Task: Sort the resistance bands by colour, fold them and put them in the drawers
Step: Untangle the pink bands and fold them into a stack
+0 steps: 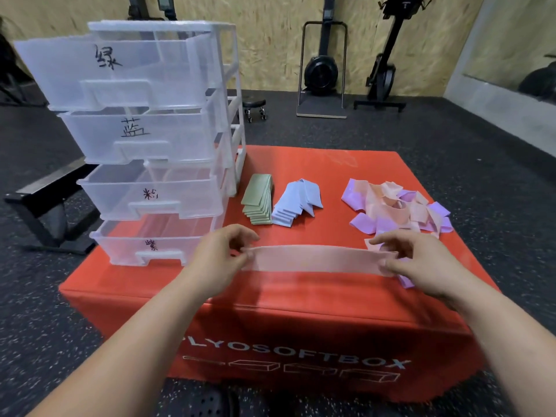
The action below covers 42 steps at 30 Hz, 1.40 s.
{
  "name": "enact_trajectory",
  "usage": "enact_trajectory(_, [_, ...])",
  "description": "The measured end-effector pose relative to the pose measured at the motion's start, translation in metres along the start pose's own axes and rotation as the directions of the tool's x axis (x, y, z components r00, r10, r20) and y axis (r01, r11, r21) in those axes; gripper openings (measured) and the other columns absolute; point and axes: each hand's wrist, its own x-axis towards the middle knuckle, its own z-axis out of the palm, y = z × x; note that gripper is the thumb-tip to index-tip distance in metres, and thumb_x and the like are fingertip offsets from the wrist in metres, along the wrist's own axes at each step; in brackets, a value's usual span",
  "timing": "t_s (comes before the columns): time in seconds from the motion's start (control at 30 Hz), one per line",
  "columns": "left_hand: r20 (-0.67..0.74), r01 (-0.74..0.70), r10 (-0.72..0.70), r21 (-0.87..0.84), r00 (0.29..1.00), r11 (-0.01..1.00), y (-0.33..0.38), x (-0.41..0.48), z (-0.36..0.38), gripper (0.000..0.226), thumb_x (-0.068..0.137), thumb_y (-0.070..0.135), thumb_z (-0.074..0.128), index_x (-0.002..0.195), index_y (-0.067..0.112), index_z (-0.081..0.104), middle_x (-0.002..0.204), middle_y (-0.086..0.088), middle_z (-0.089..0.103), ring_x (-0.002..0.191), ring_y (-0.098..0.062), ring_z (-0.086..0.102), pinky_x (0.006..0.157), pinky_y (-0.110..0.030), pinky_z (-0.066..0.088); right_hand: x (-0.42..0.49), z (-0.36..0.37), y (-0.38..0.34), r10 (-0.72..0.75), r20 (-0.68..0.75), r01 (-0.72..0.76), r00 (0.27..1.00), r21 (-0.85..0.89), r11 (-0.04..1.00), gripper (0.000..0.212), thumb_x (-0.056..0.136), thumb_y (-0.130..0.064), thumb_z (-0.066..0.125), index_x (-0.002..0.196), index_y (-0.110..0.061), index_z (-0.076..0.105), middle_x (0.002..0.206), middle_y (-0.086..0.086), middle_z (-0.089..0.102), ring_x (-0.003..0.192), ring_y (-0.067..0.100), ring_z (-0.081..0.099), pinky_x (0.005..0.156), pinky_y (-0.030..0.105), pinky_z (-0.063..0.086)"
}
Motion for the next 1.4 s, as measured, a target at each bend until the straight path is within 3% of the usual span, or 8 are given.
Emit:
enact_trajectory(0.1, [0.048, -0.234, 0.23, 0.282, 0.972, 0.93, -0.004, 0.005, -0.007, 0.035, 0.079, 0.001, 0.076, 0.099, 0.031, 0.073, 0.088, 0.018, 0.067, 0.086, -0.005, 0.063, 0.081, -0.027, 0.052, 0.005, 0.001, 0.0, -0.162, -0.001, 0.16, 0.987, -0.173, 0.972, 0.039, 0.078, -0.004, 0.081, 0.094, -0.039, 0.077, 0.094, -0.021, 0.075, 0.089, 0.007, 0.071, 0.088, 0.03, 0.058])
enact_trajectory(0.27, [0.423, -0.259, 0.084, 0.375, 0.902, 0.89, -0.02, -0.003, -0.006, 0.023, 0.085, 0.022, 0.075, 0.103, 0.035, 0.071, 0.089, 0.019, 0.066, 0.08, -0.001, 0.061, 0.075, -0.023, 0.051, 0.006, 0.006, 0.016, -0.045, 0.412, 0.271, 0.91, -0.509, 0.817, 0.031, 0.07, -0.037, 0.09, 0.095, -0.044, 0.073, 0.096, -0.029, 0.067, 0.095, -0.006, 0.063, 0.083, 0.02, 0.052])
enact_trajectory(0.6, [0.189, -0.187, 0.123, 0.372, 0.974, 0.909, -0.012, 0.007, -0.006, 0.044, 0.077, -0.002, 0.069, 0.111, 0.027, 0.073, 0.092, 0.015, 0.064, 0.075, -0.001, 0.06, 0.074, -0.028, 0.054, 0.01, -0.02, 0.018, 0.012, 0.074, 0.025, 0.997, -0.479, 0.877, 0.017, 0.08, -0.037, 0.081, 0.087, -0.046, 0.069, 0.081, -0.023, 0.071, 0.071, -0.001, 0.066, 0.072, 0.03, 0.055])
enact_trajectory(0.77, [0.273, -0.25, 0.15, 0.38, 0.95, 0.891, -0.002, 0.007, 0.013, 0.036, 0.084, 0.016, 0.077, 0.116, 0.031, 0.07, 0.096, 0.017, 0.062, 0.084, -0.008, 0.062, 0.08, -0.037, 0.056, 0.01, -0.036, 0.038, 0.189, 0.004, -0.135, 0.982, -0.683, 0.718, 0.051, 0.075, -0.041, 0.088, 0.121, -0.043, 0.065, 0.124, -0.005, 0.064, 0.104, 0.018, 0.065, 0.089, 0.036, 0.053])
enact_trajectory(0.87, [0.323, -0.294, 0.165, 0.407, 0.932, 0.865, 0.007, 0.004, 0.028, 0.034, 0.087, 0.031, 0.076, 0.118, 0.039, 0.066, 0.1, 0.02, 0.062, 0.088, -0.004, 0.061, 0.081, -0.035, 0.057, 0.009, -0.032, 0.049, 0.203, 0.081, -0.107, 0.976, -0.632, 0.768, 0.068, 0.072, -0.057, 0.087, 0.134, -0.045, 0.06, 0.121, -0.001, 0.052, 0.108, 0.022, 0.056, 0.095, 0.034, 0.047])
enact_trajectory(1.0, [0.37, -0.336, 0.179, 0.418, 0.912, 0.844, 0.026, 0.0, 0.049, 0.031, 0.09, 0.038, 0.07, 0.12, 0.04, 0.065, 0.105, 0.02, 0.063, 0.094, -0.004, 0.062, 0.081, -0.035, 0.056, 0.009, -0.012, 0.05, 0.084, 0.008, -0.059, 0.996, -0.644, 0.762, 0.061, 0.07, -0.074, 0.076, 0.125, -0.051, 0.065, 0.134, -0.004, 0.044, 0.131, 0.028, 0.037, 0.11, 0.045, 0.042])
enact_trajectory(1.17, [0.398, -0.353, 0.185, 0.403, 0.898, 0.844, 0.044, 0.002, 0.073, 0.026, 0.096, 0.039, 0.063, 0.122, 0.038, 0.066, 0.11, 0.017, 0.065, 0.1, -0.006, 0.064, 0.082, -0.037, 0.057, 0.014, 0.001, 0.048, -0.01, -0.213, -0.152, 0.977, -0.727, 0.67, 0.022, 0.087, -0.058, 0.073, 0.1, -0.041, 0.077, 0.137, -0.004, 0.054, 0.133, 0.029, 0.041, 0.096, 0.044, 0.047])
enact_trajectory(1.4, [0.299, -0.308, 0.208, 0.338, 0.931, 0.889, 0.053, 0.016, 0.081, 0.027, 0.096, 0.035, 0.07, 0.122, 0.037, 0.068, 0.11, 0.019, 0.064, 0.098, -0.004, 0.063, 0.084, -0.035, 0.055, 0.031, -0.054, 0.01, -0.099, -0.479, -0.005, 0.872, -0.21, 0.978, 0.02, 0.102, -0.04, 0.06, 0.095, -0.026, 0.073, 0.098, -0.005, 0.074, 0.1, 0.024, 0.066, 0.087, 0.039, 0.05])
